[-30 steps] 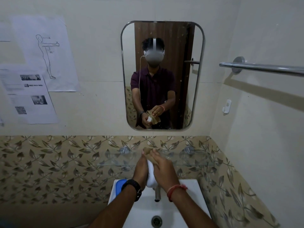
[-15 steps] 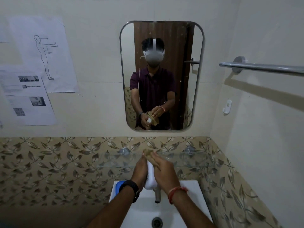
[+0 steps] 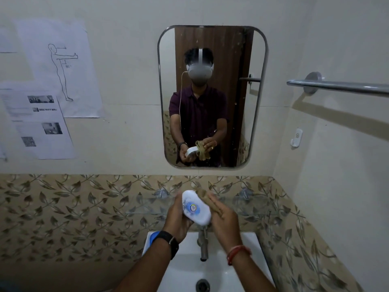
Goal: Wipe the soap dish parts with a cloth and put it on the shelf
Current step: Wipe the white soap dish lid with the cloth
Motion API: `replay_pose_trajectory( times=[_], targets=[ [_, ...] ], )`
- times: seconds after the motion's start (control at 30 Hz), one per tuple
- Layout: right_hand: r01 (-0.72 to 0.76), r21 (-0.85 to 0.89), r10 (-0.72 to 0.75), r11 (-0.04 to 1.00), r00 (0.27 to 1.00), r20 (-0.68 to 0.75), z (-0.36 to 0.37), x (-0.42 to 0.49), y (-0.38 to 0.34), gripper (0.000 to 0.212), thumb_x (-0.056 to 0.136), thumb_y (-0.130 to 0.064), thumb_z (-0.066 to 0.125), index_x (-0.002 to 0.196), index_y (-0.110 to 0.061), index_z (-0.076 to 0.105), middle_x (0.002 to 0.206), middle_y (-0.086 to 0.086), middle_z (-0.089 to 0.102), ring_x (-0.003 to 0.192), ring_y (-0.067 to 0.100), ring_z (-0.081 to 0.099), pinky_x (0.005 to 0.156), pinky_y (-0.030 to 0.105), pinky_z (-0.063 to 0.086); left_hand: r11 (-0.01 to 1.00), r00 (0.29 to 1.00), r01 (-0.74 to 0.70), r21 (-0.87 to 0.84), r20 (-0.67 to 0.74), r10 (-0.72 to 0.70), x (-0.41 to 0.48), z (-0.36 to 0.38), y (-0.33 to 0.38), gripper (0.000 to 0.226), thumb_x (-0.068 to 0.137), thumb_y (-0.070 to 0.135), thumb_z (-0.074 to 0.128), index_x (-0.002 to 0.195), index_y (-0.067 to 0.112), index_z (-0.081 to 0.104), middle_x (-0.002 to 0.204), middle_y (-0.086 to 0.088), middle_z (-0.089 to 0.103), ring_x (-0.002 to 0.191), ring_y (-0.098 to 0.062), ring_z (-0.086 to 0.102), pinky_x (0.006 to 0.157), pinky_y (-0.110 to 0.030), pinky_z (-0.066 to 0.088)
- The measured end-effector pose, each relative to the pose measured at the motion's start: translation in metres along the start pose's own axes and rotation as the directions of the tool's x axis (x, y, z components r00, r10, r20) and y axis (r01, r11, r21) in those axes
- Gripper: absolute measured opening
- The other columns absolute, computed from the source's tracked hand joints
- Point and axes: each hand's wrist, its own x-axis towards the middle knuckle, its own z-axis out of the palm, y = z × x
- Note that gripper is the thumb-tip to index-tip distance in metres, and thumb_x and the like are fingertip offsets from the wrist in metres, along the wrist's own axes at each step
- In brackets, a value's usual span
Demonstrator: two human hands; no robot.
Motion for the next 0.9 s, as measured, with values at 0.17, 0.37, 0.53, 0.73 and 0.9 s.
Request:
replay_pose_trajectory(
  times=[0.17,0.37,0.53,0.73,0.9],
  targets=[
    [-0.112,0.141,0.114,0.984,0.994,-0.003,-0.018,0.022,-0.003,0.056,0.091,0.011,0.051,0.098,-0.04,0.075,0.112,-0.02,0.069,0.105,-0.013,0.062,0.081,0.008,0.051,0.997,0.997,-0.011,-0.08,0.073,0.017,0.004,-0.007,0.016,0.048,0.106,0.034,0.046,0.131,-0.004,0.061,0.125,-0.023,0.071,0.103,-0.029,0.073,0.082,-0.041,0.064],
    [-0.14,0.193,0.195,0.971,0.93,-0.311,0.024,-0.03,0.028,0.043,0.098,-0.008,0.053,0.135,-0.028,0.058,0.131,-0.021,0.059,0.114,-0.014,0.053,0.091,0.006,0.045,0.981,0.993,-0.115,-0.157,-0.044,0.109,-0.006,0.007,0.007,0.047,0.106,0.033,0.046,0.13,-0.006,0.06,0.117,-0.022,0.071,0.097,-0.03,0.072,0.084,-0.041,0.059],
    [-0.114,0.26,0.207,0.959,0.908,-0.365,0.02,-0.016,0.025,0.042,0.099,-0.005,0.051,0.133,-0.029,0.058,0.121,-0.023,0.063,0.096,-0.022,0.057,0.078,0.002,0.045,0.967,0.987,-0.155,-0.203,0.005,0.16,-0.015,0.015,0.002,0.042,0.106,0.027,0.046,0.128,-0.006,0.062,0.13,-0.028,0.065,0.1,-0.033,0.072,0.089,-0.043,0.06],
    [-0.128,0.35,0.278,0.928,0.865,-0.419,0.025,-0.005,0.027,0.035,0.097,-0.007,0.055,0.13,-0.016,0.063,0.119,-0.012,0.068,0.096,-0.012,0.063,0.082,0.01,0.049,0.936,0.98,-0.184,-0.299,0.012,0.197,-0.017,0.029,0.017,0.048,0.107,0.026,0.044,0.138,-0.009,0.052,0.136,-0.03,0.06,0.103,-0.032,0.07,0.07,-0.035,0.065],
    [-0.134,0.381,0.298,0.915,0.861,-0.412,0.037,-0.013,0.025,0.037,0.098,-0.011,0.056,0.134,-0.02,0.059,0.108,-0.027,0.065,0.101,-0.003,0.062,0.084,0.019,0.05,0.918,0.98,-0.199,-0.343,-0.045,0.196,-0.015,0.029,0.018,0.048,0.107,0.026,0.043,0.141,-0.007,0.049,0.135,-0.028,0.061,0.118,-0.037,0.062,0.082,-0.039,0.064]
  ],
)
